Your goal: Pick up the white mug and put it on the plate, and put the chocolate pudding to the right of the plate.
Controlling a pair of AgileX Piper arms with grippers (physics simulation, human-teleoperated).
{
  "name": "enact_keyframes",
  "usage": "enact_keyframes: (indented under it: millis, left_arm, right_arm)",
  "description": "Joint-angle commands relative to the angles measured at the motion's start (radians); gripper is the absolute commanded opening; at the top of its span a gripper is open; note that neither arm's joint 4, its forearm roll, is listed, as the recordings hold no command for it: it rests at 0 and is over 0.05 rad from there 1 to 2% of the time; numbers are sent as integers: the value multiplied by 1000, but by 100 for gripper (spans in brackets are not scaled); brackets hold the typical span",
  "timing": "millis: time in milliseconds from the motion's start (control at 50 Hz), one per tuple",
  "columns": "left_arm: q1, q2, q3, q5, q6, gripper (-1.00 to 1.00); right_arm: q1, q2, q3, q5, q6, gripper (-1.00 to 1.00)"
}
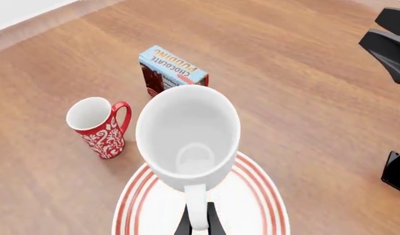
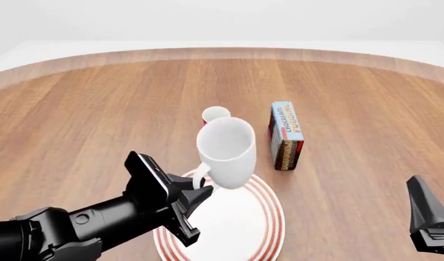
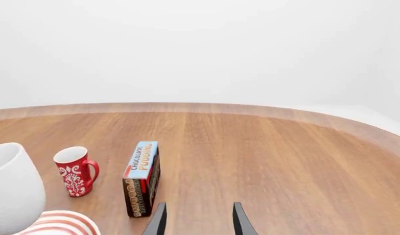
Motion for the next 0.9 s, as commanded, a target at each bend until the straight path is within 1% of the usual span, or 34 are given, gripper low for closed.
enact_keyframes:
  millis: [20,360,500,900]
  left_arm:
    - [9,-29,38,17,4,-100]
    - [11,8,83,-30,-23,-100]
    - [19,16,95,-32,-29,-100]
    - [25,99,123,-107,-61,-100]
  right_arm:
    - [0,0,0,0,-1,100]
    - [0,0,0,-1,-1,100]
    - [1,0,-1,0,-1,100]
    - [0,0,-1,-1,-1,100]
